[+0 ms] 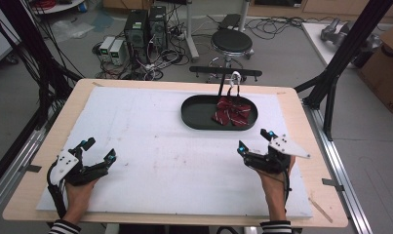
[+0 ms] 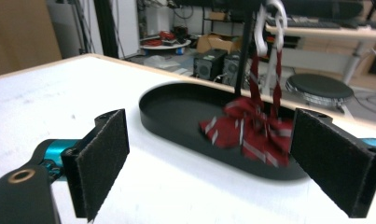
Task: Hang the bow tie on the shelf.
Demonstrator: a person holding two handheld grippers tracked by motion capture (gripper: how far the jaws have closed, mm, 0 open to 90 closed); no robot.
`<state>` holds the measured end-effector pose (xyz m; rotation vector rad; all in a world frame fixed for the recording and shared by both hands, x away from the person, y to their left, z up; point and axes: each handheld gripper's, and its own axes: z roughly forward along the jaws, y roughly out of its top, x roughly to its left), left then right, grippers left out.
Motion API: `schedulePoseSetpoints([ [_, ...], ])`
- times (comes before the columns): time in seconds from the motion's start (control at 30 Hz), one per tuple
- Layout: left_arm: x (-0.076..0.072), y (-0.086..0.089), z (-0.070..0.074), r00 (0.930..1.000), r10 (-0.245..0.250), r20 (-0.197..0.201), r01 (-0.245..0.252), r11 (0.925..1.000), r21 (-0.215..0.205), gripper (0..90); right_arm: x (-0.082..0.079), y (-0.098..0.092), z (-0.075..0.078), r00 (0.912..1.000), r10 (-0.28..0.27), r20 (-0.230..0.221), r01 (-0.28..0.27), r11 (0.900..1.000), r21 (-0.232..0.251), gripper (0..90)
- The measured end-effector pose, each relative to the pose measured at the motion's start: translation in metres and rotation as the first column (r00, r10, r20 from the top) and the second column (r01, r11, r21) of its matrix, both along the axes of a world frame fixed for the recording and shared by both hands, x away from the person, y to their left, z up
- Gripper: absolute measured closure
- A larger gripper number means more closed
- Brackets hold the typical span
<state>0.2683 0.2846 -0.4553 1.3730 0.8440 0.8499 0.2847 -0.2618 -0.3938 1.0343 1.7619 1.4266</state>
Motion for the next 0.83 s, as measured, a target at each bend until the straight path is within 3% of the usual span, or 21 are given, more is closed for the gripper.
schedulePoseSetpoints([
  [0.1, 0.0, 0.0, 0.0, 1.0, 0.001, 0.002, -0.001, 1.0, 0.0, 14.5, -0.008, -0.002, -0.016, 0.9984, -0.035, 0.045, 0.034, 0.999, 0.025, 11.2],
  [0.13, 0.0, 0.0, 0.0, 1.0, 0.0, 0.0, 0.0, 1.0, -0.001, 14.5, -0.009, -0.003, -0.019, 0.9966, -0.039, 0.073, 0.037, 0.999, 0.022, 11.2],
  [0.23, 0.0, 0.0, 0.0, 1.0, 0.0, 0.001, 0.0, 1.0, -0.002, 14.5, -0.012, -0.003, -0.031, 0.9937, -0.046, 0.102, 0.045, 0.999, 0.015, 11.2],
  [0.5, 0.0, 0.0, 0.0, 1.0, 0.0, 0.002, 0.0, 1.0, -0.002, 14.5, -0.013, -0.005, -0.056, 0.9979, -0.048, 0.042, 0.048, 0.999, 0.004, 11.2],
  [0.83, -0.001, 0.0, 0.0, 1.0, 0.002, 0.008, -0.002, 1.0, 0.002, 14.5, -0.015, -0.007, -0.058, 0.9963, -0.051, 0.069, 0.049, 0.998, 0.027, 11.2],
])
